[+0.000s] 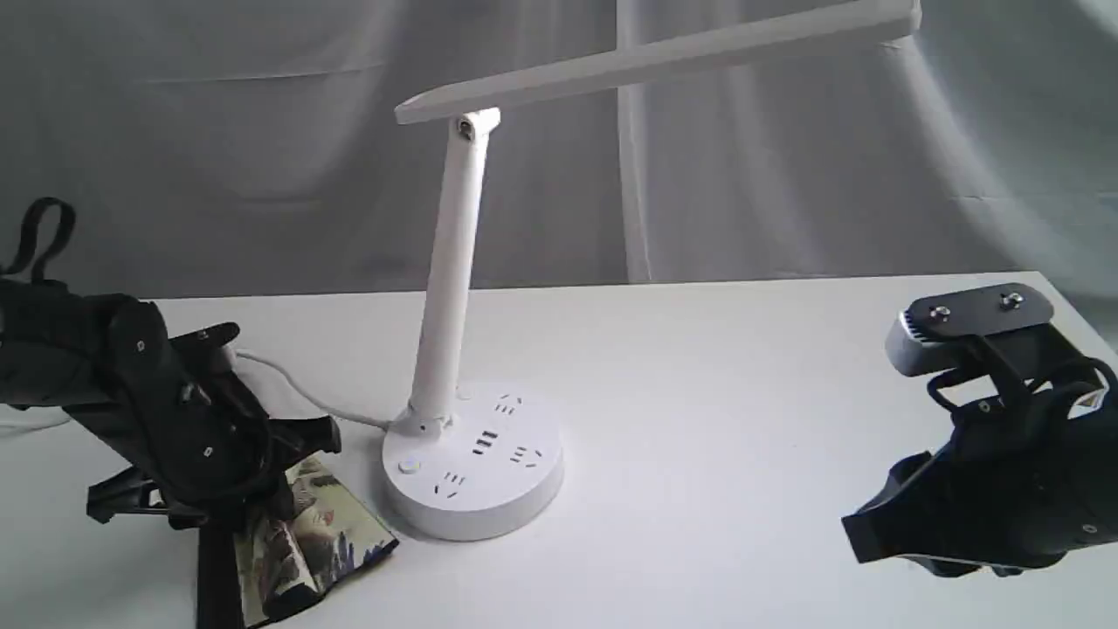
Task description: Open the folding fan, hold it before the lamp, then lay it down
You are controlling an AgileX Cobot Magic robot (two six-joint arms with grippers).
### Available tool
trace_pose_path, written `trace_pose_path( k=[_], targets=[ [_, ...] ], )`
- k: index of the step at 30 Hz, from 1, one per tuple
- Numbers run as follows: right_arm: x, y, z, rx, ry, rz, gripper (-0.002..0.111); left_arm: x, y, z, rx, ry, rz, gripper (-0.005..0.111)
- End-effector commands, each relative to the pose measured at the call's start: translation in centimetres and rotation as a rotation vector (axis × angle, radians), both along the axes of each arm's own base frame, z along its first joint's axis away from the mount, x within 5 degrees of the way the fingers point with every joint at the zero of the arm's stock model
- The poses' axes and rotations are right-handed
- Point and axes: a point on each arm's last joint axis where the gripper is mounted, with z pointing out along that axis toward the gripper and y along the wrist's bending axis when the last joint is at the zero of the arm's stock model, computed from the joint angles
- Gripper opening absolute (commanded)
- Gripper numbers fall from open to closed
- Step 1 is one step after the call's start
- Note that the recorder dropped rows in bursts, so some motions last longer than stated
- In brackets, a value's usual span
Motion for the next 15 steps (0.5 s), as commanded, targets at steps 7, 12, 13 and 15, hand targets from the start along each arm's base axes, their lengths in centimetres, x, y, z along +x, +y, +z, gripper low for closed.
trace_pose_path(
  k=[7,12,13,15],
  targets=[
    [0.2,0.1,0.2,-0.001,-0.019,0.001,0.033,-2.1,0.0,0.2,0.023,0.190,-0.051,0.016],
    [0.2,0.1,0.2,-0.001,-0.019,0.001,0.033,-3.1,-0.1,0.7,0.013,0.285,-0.055,0.016],
    [0.2,0.1,0.2,0.000,-0.016,0.002,0.033,-3.3,-0.1,0.7,0.009,0.304,-0.054,0.016],
    [0.1,0.1,0.2,0.000,-0.011,0.004,0.033,-3.7,-0.2,0.8,0.000,0.343,-0.068,0.016]
  ],
)
